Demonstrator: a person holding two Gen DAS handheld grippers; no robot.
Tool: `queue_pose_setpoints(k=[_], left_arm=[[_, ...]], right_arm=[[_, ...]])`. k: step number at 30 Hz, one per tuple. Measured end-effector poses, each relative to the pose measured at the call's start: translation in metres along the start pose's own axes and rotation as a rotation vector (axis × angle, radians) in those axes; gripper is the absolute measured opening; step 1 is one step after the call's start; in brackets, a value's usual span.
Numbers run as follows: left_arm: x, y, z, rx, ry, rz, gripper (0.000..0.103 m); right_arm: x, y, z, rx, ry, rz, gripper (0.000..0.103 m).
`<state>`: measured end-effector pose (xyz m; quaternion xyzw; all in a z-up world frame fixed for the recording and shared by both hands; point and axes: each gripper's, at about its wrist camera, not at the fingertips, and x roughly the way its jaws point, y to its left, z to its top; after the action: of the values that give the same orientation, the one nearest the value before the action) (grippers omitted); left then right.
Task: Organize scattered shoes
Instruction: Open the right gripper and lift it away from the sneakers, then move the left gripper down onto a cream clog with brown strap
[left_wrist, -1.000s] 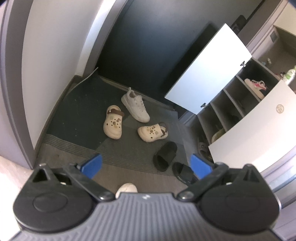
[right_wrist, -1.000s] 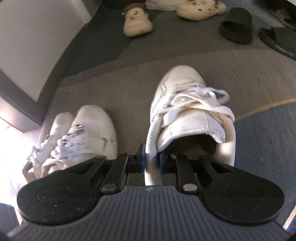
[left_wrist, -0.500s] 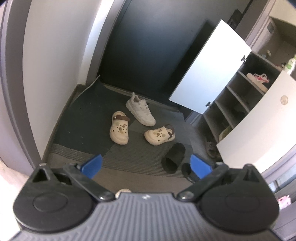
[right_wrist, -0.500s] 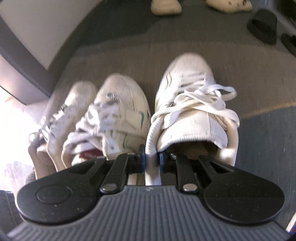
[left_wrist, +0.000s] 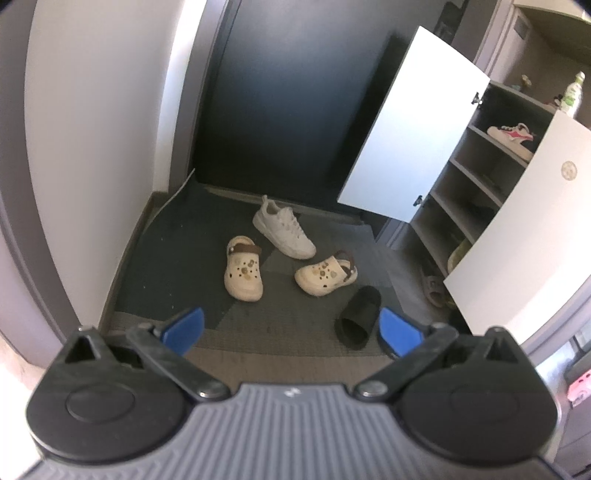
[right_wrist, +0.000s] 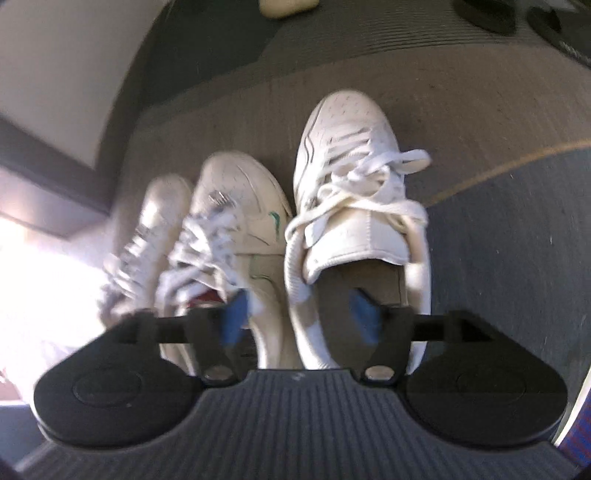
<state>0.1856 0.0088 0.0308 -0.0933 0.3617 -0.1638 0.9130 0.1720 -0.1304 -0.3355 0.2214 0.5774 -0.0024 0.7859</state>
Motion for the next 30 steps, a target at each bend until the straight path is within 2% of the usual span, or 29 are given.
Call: queue_pose_setpoints(k=[1,5,9,13,17,20,23,25,27,30], left_arm=[[0.000,-0.003,0.000,0.004,0.000,-0.001,0.103],[0.001,-0.012,-0.002,0.021,0.001,0.003,0.103],[0.001,-0.020,-0.002,0.055,-0.013,0.020,0.103],[0.007,-0.025,-0.001,0.101,-0.017,0.053,0.103],[0.029,-0.022,0.009,0.110,0.019,0.088,0.103],[0.058,-0.014,0.023,0.132,0.036,0.136,0.103],[0.094,-0.018,0.030,0.307,0.055,0.213,0.103],[0.117,-0.020,0.033,0.371,0.063,0.246,0.103],[0.146,-0.019,0.036,0.385,0.087,0.259,0.103],[0.205,-0.011,0.040,0.344,0.137,0.256,0.103]], right_arm=[[-0.011,0.000,0.003,-0.001,-0.008,0.003,0.086],[-0.073,0.000,0.010,-0.030,-0.055,-0.017,0.086],[-0.138,0.010,0.011,-0.062,-0.102,0.002,0.087],[-0.222,0.032,0.007,-0.169,-0.190,0.024,0.087],[-0.275,0.049,0.004,-0.259,-0.246,0.011,0.087],[-0.290,0.047,-0.009,-0.234,-0.314,0.054,0.087],[-0.299,0.041,-0.024,-0.190,-0.390,0.110,0.087],[-0.305,0.038,-0.035,-0.160,-0.440,0.147,0.087],[-0.310,0.034,-0.045,-0.130,-0.491,0.185,0.087],[-0.318,0.030,-0.059,-0.101,-0.557,0.225,0.087]])
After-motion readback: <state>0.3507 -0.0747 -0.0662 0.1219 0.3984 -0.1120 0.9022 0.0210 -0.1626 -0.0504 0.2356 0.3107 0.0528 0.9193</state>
